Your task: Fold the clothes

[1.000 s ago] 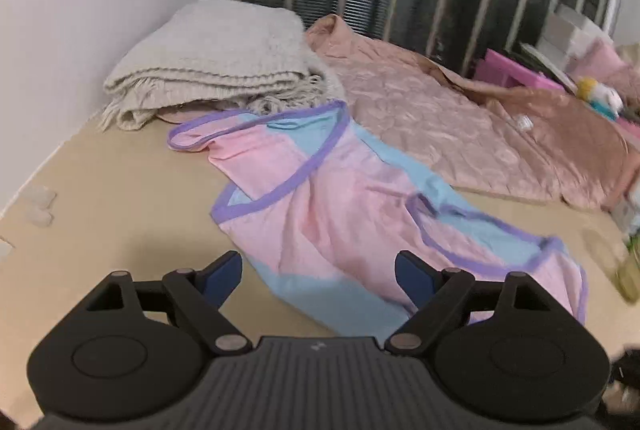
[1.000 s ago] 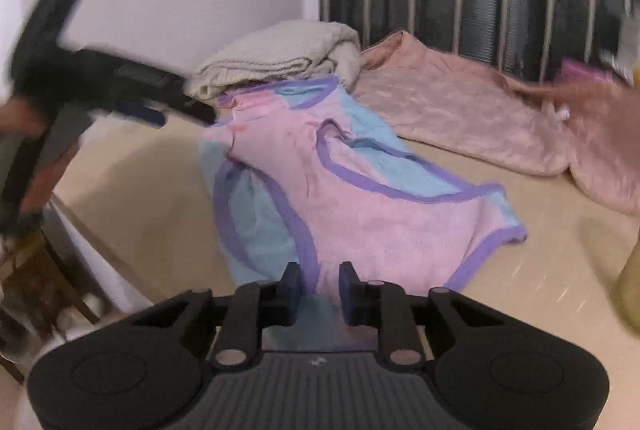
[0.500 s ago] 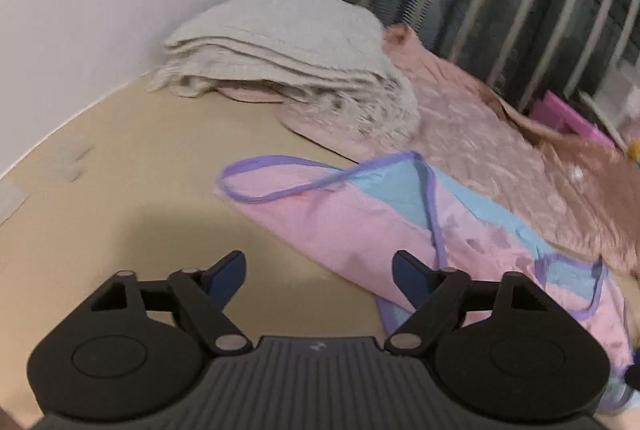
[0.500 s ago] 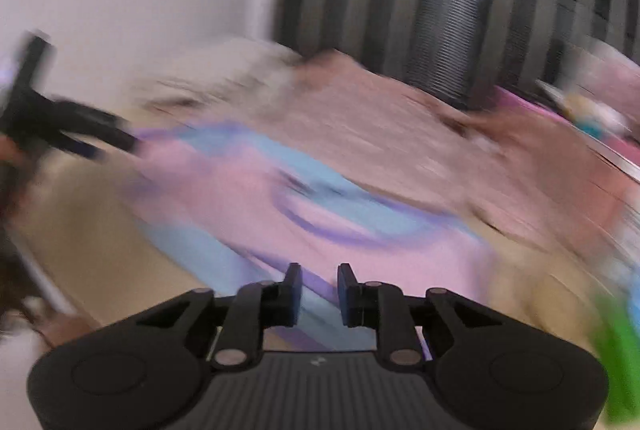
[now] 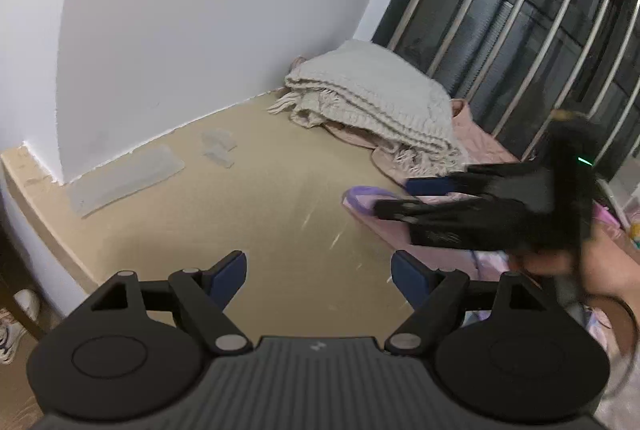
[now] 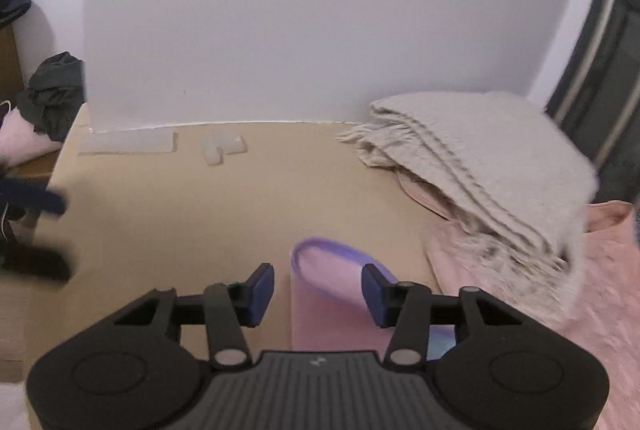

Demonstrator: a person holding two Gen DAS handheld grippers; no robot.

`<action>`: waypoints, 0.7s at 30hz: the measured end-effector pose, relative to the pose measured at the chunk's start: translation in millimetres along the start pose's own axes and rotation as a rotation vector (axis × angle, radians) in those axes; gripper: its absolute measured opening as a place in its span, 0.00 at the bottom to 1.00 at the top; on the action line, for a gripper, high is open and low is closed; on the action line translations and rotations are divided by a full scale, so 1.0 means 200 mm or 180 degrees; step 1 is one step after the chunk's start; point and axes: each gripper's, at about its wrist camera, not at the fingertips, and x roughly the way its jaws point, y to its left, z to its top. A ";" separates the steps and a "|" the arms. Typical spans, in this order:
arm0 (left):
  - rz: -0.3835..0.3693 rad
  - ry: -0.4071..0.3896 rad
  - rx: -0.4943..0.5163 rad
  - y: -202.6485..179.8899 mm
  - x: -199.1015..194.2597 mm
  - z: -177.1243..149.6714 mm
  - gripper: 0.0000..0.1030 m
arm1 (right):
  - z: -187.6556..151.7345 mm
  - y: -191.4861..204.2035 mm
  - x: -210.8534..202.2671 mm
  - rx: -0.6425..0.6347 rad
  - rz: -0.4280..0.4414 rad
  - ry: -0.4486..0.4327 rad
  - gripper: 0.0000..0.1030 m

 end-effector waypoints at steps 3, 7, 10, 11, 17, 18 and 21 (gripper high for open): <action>-0.0090 -0.0030 0.0044 0.02 0.01 0.01 0.79 | 0.01 -0.03 0.10 0.0039 0.0237 0.0218 0.40; -0.0191 -0.0091 0.0097 0.05 0.02 0.02 0.79 | -0.01 -0.09 0.15 0.0205 0.0516 0.0297 0.01; -0.0396 -0.0153 0.0376 0.01 0.01 0.02 0.79 | -0.05 -0.11 0.00 0.0156 0.0699 0.0214 0.01; -0.0487 -0.0176 0.0565 -0.03 0.00 0.01 0.79 | -0.08 -0.10 -0.12 0.0013 0.0703 0.0179 0.01; -0.1026 -0.0221 0.1828 -0.41 0.05 -0.11 0.82 | -0.35 -0.02 -0.87 -0.0939 0.0479 0.0369 0.01; -0.1100 -0.0230 0.1990 -0.48 0.08 -0.13 0.82 | -0.41 0.02 -0.94 -0.1077 0.0312 0.0536 0.01; -0.1397 -0.0266 0.2646 -0.72 0.13 -0.22 0.83 | -0.58 0.11 -1.09 -0.1361 -0.0136 0.0902 0.01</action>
